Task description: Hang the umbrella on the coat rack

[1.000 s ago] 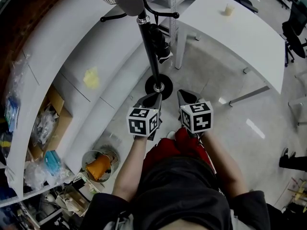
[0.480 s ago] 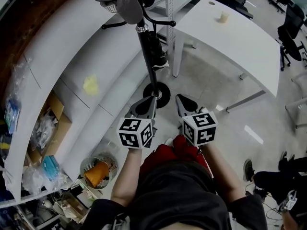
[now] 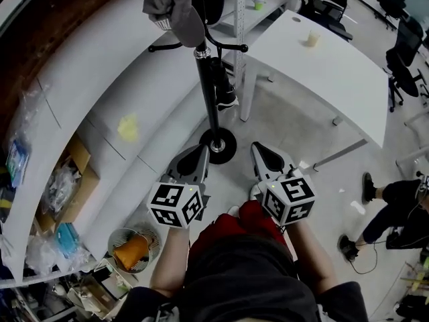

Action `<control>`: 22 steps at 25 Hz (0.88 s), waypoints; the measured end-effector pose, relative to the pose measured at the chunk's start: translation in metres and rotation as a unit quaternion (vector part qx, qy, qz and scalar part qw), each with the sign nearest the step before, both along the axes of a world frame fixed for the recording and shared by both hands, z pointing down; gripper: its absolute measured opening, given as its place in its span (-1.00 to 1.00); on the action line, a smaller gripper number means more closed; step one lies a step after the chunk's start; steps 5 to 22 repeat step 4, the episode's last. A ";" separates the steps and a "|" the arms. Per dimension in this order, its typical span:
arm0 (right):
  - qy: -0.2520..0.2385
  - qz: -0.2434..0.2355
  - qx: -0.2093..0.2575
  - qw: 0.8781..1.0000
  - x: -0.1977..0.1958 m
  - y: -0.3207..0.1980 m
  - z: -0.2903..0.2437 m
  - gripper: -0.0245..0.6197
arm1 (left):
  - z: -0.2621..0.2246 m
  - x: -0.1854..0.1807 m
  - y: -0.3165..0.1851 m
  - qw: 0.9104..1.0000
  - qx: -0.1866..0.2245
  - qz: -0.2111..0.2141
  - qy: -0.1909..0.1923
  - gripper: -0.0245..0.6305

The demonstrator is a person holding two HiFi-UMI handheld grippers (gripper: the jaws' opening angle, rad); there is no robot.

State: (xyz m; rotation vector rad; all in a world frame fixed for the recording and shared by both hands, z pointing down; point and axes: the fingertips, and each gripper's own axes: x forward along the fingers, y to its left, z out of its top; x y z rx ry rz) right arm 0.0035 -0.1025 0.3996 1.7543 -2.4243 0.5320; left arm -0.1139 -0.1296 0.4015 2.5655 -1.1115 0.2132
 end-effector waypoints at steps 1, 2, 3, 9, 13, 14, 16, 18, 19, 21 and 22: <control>-0.004 0.001 0.005 1.000 0.001 0.002 -0.004 -0.87 | -0.004 -0.001 0.001 1.000 0.003 0.001 0.003 -0.89; -0.008 0.003 0.009 1.000 0.002 0.004 -0.009 -0.87 | -0.008 -0.003 0.003 1.000 0.007 0.002 0.005 -0.89; -0.012 0.006 0.014 1.000 0.002 0.006 -0.013 -0.87 | -0.012 -0.004 0.004 1.000 0.011 0.003 0.007 -0.89; -0.017 0.009 0.018 1.000 0.003 0.008 -0.018 -0.87 | -0.016 -0.006 0.005 1.000 0.015 0.004 0.010 -0.89; -0.017 0.009 0.018 1.000 0.003 0.008 -0.018 -0.87 | -0.016 -0.006 0.005 1.000 0.015 0.004 0.010 -0.89; -0.017 0.009 0.018 1.000 0.003 0.008 -0.018 -0.87 | -0.016 -0.006 0.005 1.000 0.015 0.004 0.010 -0.89; -0.017 0.009 0.018 1.000 0.003 0.008 -0.018 -0.87 | -0.016 -0.006 0.005 1.000 0.015 0.004 0.010 -0.89; -0.017 0.009 0.018 1.000 0.003 0.008 -0.018 -0.87 | -0.016 -0.006 0.005 1.000 0.015 0.004 0.010 -0.89; -0.017 0.009 0.018 1.000 0.003 0.008 -0.018 -0.87 | -0.016 -0.006 0.005 1.000 0.015 0.004 0.010 -0.89; -0.017 0.009 0.018 1.000 0.003 0.008 -0.018 -0.87 | -0.016 -0.006 0.005 1.000 0.015 0.004 0.010 -0.89; -0.017 0.009 0.018 1.000 0.003 0.008 -0.018 -0.87 | -0.016 -0.006 0.005 1.000 0.015 0.004 0.010 -0.89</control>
